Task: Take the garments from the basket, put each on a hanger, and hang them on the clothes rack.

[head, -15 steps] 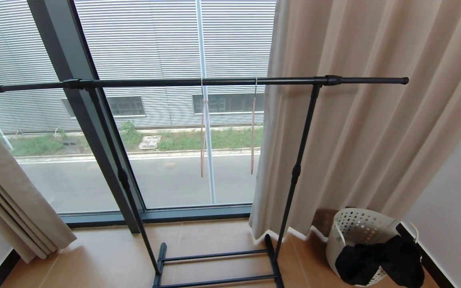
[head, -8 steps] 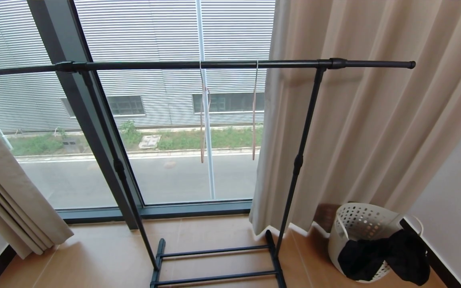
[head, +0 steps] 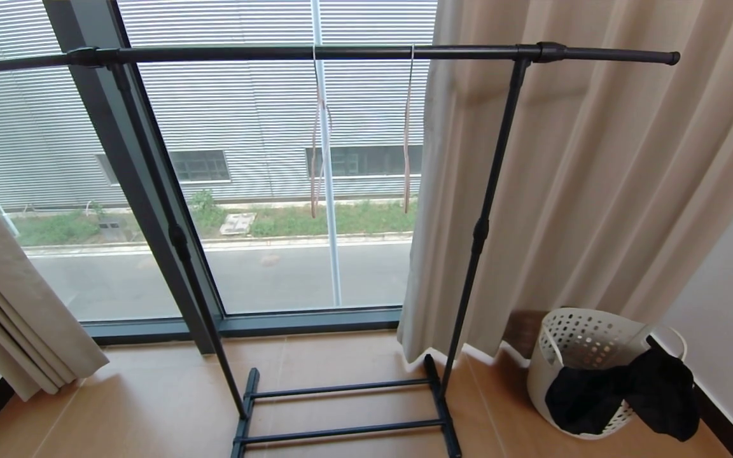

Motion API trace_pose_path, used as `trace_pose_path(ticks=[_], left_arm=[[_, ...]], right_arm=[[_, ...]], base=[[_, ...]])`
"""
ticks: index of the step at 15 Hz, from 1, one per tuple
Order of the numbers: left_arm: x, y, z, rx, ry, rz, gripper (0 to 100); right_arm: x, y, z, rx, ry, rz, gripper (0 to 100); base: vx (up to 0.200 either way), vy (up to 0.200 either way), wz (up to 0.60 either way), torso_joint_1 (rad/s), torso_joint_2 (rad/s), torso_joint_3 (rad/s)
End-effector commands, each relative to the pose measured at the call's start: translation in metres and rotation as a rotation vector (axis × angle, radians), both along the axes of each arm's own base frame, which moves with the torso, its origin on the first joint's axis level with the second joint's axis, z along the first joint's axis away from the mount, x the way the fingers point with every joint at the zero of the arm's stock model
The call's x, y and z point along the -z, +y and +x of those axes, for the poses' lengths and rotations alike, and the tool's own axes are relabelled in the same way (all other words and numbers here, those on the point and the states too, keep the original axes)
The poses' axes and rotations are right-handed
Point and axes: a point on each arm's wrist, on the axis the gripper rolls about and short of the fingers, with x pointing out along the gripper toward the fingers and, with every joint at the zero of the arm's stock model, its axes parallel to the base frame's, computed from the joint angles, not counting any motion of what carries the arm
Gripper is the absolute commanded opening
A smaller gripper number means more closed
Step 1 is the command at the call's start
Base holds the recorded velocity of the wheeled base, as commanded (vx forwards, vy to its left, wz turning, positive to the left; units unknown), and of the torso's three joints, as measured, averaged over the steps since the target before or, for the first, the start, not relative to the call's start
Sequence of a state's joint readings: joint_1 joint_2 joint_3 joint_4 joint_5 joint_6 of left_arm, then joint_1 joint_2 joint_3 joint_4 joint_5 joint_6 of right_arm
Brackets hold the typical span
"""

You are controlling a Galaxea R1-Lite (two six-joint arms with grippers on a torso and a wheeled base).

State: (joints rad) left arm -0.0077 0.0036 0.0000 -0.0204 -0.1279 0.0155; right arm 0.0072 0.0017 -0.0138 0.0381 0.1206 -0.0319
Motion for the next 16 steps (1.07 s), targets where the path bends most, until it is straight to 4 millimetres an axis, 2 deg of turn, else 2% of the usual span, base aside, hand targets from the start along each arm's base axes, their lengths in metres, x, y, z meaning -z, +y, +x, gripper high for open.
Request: trace_pose_path(ticks=[1,9,16], left_arm=[[-0.0001,0.0,0.0,0.001,-0.002,0.0,100],[-0.0001,0.0,0.0,0.001,-0.002,0.0,100],[-0.0001,0.0,0.0,-0.001,-0.002,0.0,100]], right_arm=[[0.0,0.0,0.0,-0.001,0.0,0.0,100],[-0.0004,0.0,-0.0001,-0.001,-0.001,0.0,100],[-0.0004,0.0,-0.0001,-0.001,-0.001,0.0,100]], base=[[0.0,0.0,0.0,-0.178,0.51,0.325],[0.0,0.0,0.0,-0.157,0.49,0.333],[0.0,0.0,0.0,-0.085,0.41,0.324]])
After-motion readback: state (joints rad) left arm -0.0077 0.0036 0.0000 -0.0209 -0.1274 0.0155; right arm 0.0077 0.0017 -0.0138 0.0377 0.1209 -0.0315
